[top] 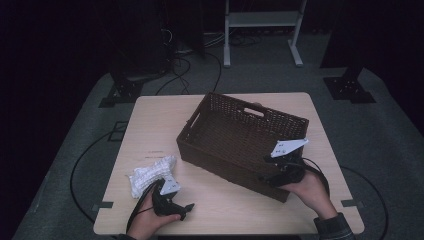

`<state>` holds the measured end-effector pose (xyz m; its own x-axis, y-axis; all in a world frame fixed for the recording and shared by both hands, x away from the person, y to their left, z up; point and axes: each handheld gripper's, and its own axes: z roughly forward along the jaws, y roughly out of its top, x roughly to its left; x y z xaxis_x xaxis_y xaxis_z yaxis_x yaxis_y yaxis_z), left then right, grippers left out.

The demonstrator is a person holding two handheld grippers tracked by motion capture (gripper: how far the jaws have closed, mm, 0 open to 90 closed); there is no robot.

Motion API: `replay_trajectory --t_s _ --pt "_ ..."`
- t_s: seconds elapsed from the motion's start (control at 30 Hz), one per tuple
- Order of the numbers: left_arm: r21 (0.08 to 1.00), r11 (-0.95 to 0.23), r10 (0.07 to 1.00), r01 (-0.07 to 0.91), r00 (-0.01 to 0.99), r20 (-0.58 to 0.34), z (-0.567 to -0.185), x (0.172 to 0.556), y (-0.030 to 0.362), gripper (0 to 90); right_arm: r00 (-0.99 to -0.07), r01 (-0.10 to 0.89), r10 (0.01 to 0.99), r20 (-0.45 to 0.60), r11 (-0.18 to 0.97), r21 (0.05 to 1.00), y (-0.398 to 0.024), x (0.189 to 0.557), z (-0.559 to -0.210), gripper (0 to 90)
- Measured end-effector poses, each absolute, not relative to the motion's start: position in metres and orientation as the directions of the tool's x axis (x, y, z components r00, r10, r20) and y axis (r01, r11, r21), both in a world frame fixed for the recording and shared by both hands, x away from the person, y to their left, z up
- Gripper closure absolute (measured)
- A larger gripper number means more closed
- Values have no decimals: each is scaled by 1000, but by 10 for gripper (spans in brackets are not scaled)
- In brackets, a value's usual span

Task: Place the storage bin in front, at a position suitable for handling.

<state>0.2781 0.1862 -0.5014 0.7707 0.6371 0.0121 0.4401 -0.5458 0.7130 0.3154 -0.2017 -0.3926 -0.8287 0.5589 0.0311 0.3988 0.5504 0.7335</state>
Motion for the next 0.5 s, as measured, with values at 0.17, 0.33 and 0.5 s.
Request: replay_trajectory --t_s 0.17,0.33,0.5 --pt "711 -549 635 439 772 14 -501 278 186 0 -798 400 602 9 519 756 -210 311 -389 128" --pt "711 -550 635 439 772 15 -501 278 186 0 -773 398 634 -5 491 775 -221 306 -384 79" --pt "711 -549 636 439 771 15 -501 278 186 0 -751 388 659 -37 486 783 -230 302 -383 25"
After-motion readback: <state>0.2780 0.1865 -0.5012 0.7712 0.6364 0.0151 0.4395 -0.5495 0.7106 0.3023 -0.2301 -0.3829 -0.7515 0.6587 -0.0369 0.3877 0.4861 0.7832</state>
